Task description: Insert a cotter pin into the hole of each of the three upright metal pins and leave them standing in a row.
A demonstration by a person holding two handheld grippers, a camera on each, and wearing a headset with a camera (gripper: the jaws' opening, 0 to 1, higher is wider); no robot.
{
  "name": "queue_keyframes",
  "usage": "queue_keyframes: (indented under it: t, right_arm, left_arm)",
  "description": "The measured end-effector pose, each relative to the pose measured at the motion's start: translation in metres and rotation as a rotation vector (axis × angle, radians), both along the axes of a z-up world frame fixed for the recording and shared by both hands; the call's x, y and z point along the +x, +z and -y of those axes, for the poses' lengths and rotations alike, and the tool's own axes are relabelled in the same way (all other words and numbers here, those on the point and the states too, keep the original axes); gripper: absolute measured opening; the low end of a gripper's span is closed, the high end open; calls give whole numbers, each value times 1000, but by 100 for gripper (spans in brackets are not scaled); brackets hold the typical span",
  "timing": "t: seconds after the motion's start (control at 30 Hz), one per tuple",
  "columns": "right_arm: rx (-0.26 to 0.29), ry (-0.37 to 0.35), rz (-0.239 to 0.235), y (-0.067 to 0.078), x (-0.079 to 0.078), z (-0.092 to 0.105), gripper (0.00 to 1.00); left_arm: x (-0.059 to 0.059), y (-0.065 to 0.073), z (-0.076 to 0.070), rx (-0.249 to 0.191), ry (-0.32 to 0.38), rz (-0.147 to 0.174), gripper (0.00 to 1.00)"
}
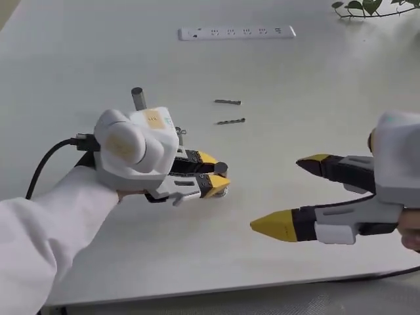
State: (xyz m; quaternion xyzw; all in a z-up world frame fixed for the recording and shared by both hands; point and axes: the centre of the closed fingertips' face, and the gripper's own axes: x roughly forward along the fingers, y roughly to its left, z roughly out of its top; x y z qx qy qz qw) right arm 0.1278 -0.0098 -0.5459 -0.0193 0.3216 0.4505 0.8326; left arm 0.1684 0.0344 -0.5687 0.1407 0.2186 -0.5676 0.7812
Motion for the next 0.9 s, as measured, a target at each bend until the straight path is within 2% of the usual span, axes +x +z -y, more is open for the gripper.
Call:
queue_keyframes:
  t: [0.07, 0.2, 0.37, 0.4, 0.47, 0.5, 0.6, 0.67, 0.7, 0.83, 0.9]
  right_arm:
    - [-2, 3, -3, -1, -1, 0, 90]
    - [10, 2, -4, 1, -1, -2, 90]
    - [9, 9, -6, 1, 0, -2, 90]
    - [10, 10, -7, 1, -1, -2, 90]
    - [11, 12, -12, 0, -1, -3, 90]
    - [12, 14, -13, 0, 0, -3, 90]
    - [13, 20, -13, -1, 0, -4, 90]
    - [15, 23, -14, -1, 1, -5, 90]
    - [15, 25, -14, -1, 1, -6, 90]
    - [14, 34, -12, 1, 3, -7, 90]
    - [14, 38, -10, 2, 3, -8, 90]
  left_arm:
    - [1, 0, -1, -4, 1, 1, 16]
    - [4, 2, -5, -28, 40, -22, 47]
    - [-6, 14, -14, -101, 52, -128, 55]
    - [-10, 23, -15, -160, 52, -152, 59]
    - [-13, 30, -22, -214, 77, -184, 69]
    - [-14, 31, -27, -214, 79, -184, 77]
    - [-20, 31, -39, -205, 85, -189, 93]
    - [-21, 29, -46, -198, 105, -190, 96]
    - [-21, 26, -51, -199, 144, -200, 96]
    - [-26, 21, -62, -219, 200, -207, 99]
    - [-29, 21, -65, -207, 210, -191, 99]
